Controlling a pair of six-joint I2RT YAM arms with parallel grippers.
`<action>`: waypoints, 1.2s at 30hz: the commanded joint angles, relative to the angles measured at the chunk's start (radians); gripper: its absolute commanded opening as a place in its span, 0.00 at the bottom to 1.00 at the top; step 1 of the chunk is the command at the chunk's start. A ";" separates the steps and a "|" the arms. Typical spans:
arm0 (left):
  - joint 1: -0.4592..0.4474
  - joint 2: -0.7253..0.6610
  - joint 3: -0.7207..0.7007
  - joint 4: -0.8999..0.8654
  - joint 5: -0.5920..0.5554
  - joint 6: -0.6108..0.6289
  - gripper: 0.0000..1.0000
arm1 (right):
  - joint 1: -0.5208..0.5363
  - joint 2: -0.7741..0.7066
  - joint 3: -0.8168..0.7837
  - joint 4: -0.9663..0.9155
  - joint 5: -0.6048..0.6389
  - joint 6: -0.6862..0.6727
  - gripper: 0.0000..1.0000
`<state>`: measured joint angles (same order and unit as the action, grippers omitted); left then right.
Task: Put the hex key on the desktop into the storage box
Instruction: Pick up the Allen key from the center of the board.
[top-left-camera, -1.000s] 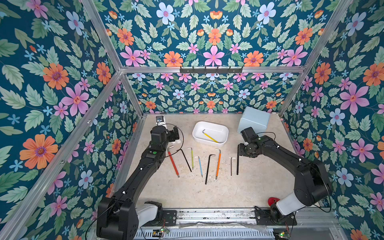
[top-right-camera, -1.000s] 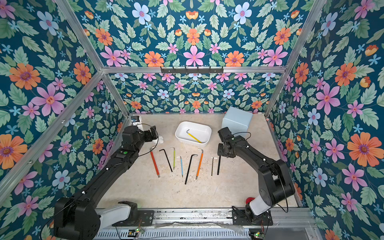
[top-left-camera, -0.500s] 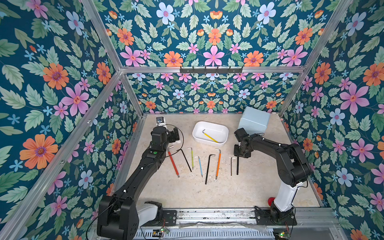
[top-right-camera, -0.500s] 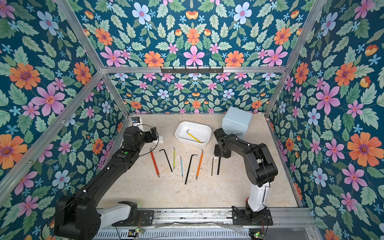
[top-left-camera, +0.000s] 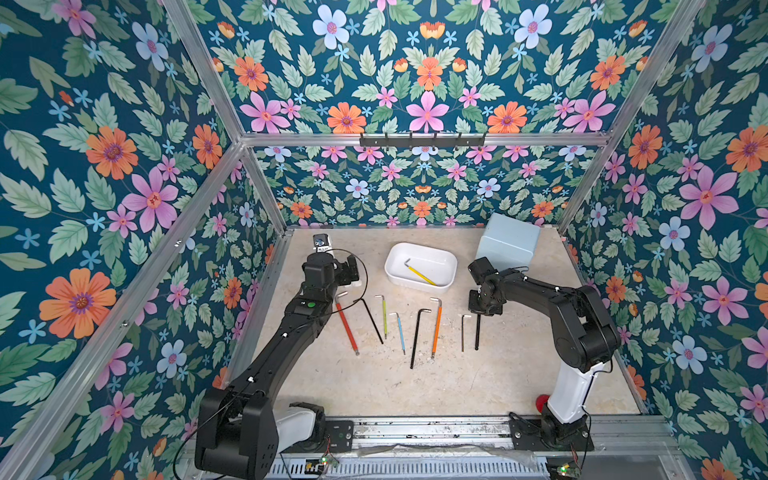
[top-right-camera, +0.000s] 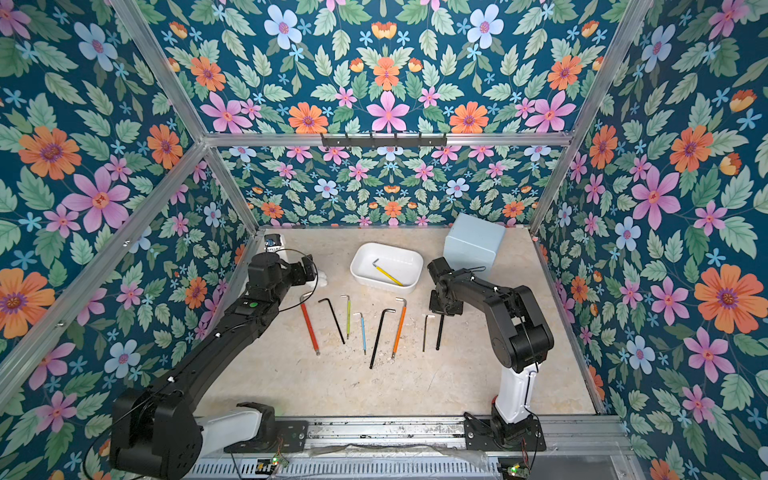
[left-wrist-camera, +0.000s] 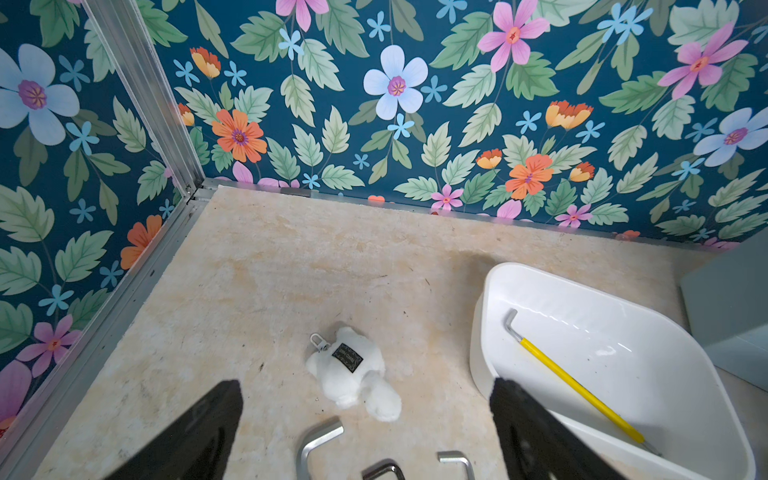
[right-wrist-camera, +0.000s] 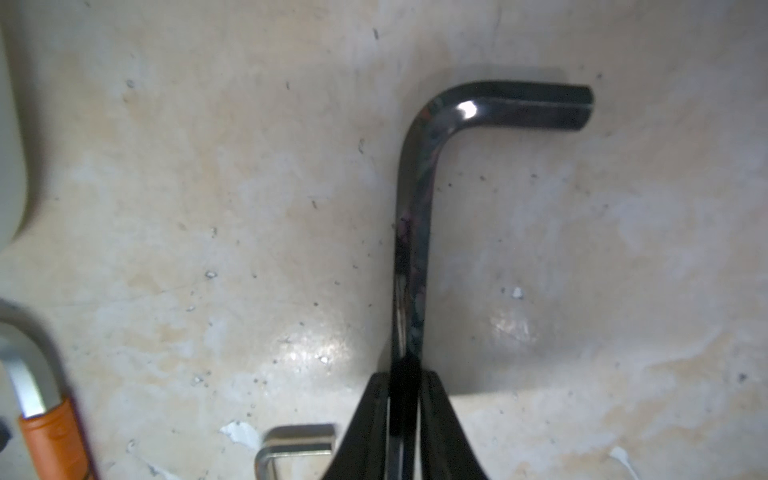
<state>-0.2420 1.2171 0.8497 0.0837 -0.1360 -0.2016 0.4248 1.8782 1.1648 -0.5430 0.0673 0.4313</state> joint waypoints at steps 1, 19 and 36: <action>0.000 0.000 0.022 -0.016 0.005 -0.003 0.99 | 0.002 0.013 -0.056 0.015 -0.045 0.009 0.00; 0.000 -0.043 0.040 -0.037 -0.005 -0.010 0.99 | 0.004 -0.118 0.022 -0.029 0.068 -0.120 0.00; 0.000 -0.060 0.005 0.008 0.013 -0.057 0.99 | 0.007 -0.230 0.170 0.239 -0.433 -0.756 0.00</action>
<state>-0.2420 1.1637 0.8585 0.0601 -0.1173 -0.2405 0.4305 1.6375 1.3132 -0.4221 -0.1875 -0.1360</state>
